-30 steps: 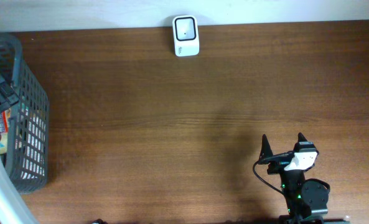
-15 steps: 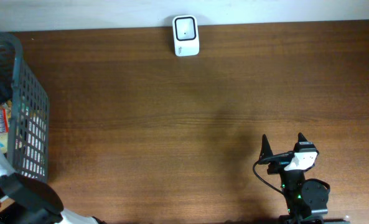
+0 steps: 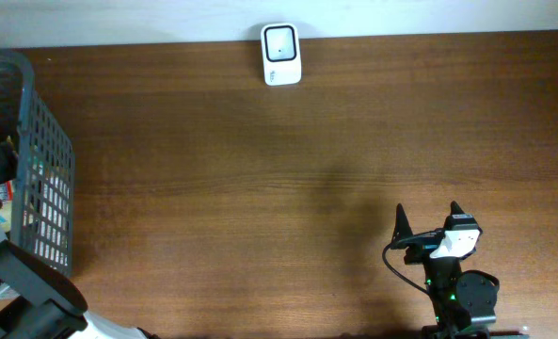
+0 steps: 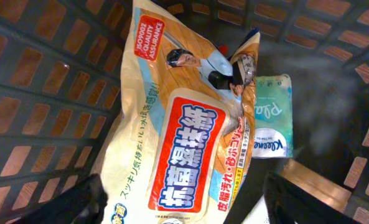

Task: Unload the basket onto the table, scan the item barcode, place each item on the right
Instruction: 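Reach the left gripper into the basket and grasp the yellow snack bag, then carry the yellow snack bag to the table centre and release it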

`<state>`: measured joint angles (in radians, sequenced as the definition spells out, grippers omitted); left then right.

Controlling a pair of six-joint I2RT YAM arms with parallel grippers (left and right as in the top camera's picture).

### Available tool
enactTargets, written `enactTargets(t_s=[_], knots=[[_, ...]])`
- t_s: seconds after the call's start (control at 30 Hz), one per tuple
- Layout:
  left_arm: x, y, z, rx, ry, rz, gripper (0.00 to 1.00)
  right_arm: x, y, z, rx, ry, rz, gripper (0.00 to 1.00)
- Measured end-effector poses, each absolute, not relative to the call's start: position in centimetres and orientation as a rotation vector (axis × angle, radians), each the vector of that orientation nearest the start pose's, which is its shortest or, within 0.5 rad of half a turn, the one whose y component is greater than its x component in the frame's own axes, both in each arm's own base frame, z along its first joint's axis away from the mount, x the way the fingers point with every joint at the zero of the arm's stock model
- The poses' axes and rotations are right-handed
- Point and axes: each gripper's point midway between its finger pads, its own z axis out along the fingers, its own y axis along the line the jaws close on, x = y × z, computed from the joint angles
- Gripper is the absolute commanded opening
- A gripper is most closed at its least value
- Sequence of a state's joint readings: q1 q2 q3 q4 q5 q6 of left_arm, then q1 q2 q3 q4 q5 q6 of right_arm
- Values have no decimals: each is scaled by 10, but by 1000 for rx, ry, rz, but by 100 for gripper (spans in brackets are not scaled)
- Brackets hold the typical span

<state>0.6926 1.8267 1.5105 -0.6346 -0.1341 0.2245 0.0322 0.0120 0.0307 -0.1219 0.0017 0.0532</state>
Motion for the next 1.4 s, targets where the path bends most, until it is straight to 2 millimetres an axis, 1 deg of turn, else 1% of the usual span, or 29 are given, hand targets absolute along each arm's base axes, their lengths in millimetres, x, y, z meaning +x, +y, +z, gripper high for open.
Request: enactTargets(t_s=[0.07, 0.13, 0.17, 0.2, 0.4, 0.43, 0.47, 0.5, 0.53, 0.6, 0.73, 0.77, 0.8, 0.83, 0.87, 0.9, 0.93, 0.97, 1.0, 1.07, 1.1, 1.13, 1.17, 1.2, 1.23, 1.27, 1.3, 1.37, 1.4], knots=[[358, 327, 145, -654, 2500, 531, 77, 244, 8, 156, 19, 1675, 63, 99], [356, 329, 112, -662, 2569, 514, 77, 244, 8, 156, 19, 1675, 63, 99], [354, 330, 84, -660, 2629, 507, 78, 244, 8, 156, 19, 1675, 62, 99], [354, 334, 76, -663, 2638, 521, 79, 244, 8, 156, 19, 1675, 63, 99], [353, 340, 73, -646, 2647, 575, 82, 244, 8, 156, 18, 1675, 62, 99], [352, 340, 72, -638, 2654, 580, 74, 244, 8, 156, 19, 1675, 63, 99], [351, 341, 69, -627, 2667, 588, 52, 244, 7, 156, 19, 1675, 62, 99], [349, 343, 64, -618, 2684, 601, 17, 244, 7, 156, 19, 1675, 62, 99], [346, 345, 63, -621, 2695, 619, 0, 244, 7, 156, 19, 1675, 63, 99], [343, 350, 66, -631, 2695, 633, 0, 244, 7, 156, 19, 1675, 63, 99], [342, 348, 69, -625, 2701, 627, 0, 244, 7, 156, 19, 1675, 63, 99], [338, 346, 74, -628, 2705, 622, 0, 244, 7, 156, 20, 1675, 63, 99], [330, 343, 84, -641, 2696, 623, 0, 244, 8, 156, 19, 1675, 63, 99], [325, 342, 114, -657, 2631, 647, 0, 244, 8, 156, 19, 1675, 63, 99], [325, 342, 150, -660, 2539, 683, 0, 244, 8, 156, 19, 1675, 63, 99], [320, 336, 219, -660, 2361, 736, 0, 244, 8, 156, 19, 1675, 63, 99], [313, 329, 267, -664, 2229, 771, 0, 244, 8, 156, 19, 1675, 63, 99], [293, 306, 351, -640, 1998, 800, 0, 244, 8, 156, 19, 1675, 63, 99], [285, 289, 382, -605, 1916, 775, 0, 244, 8, 156, 19, 1675, 63, 99], [292, 242, 405, -485, 1872, 641, 0, 244, 7, 156, 19, 1676, 62, 99], [310, 173, 416, -302, 1870, 447, 0, 244, 8, 156, 19, 1676, 63, 99], [319, 120, 417, -169, 1882, 300, 0, 244, 8, 156, 18, 1675, 64, 99], [332, 65, 401, -24, 1948, 154, 0, 244, 7, 156, 19, 1677, 62, 99], [345, 26, 383, 77, 2007, 55, 0, 244, 8, 156, 19, 1677, 64, 99], [362, -28, 348, 223, 2114, -59, 0, 244, 8, 156, 19, 1677, 63, 99], [375, -78, 300, 357, 2250, -143, 0, 244, 7, 156, 20, 1677, 61, 99], [382, -109, 259, 438, 2354, -187, 0, 244, 7, 156, 21, 1676, 60, 99], [387, -151, 202, 536, 2487, -218, 0, 244, 7, 156, 21, 1677, 60, 99], [383, -181, 155, 627, 2588, -232, 0, 244, 7, 156, 22, 1677, 60, 99]])
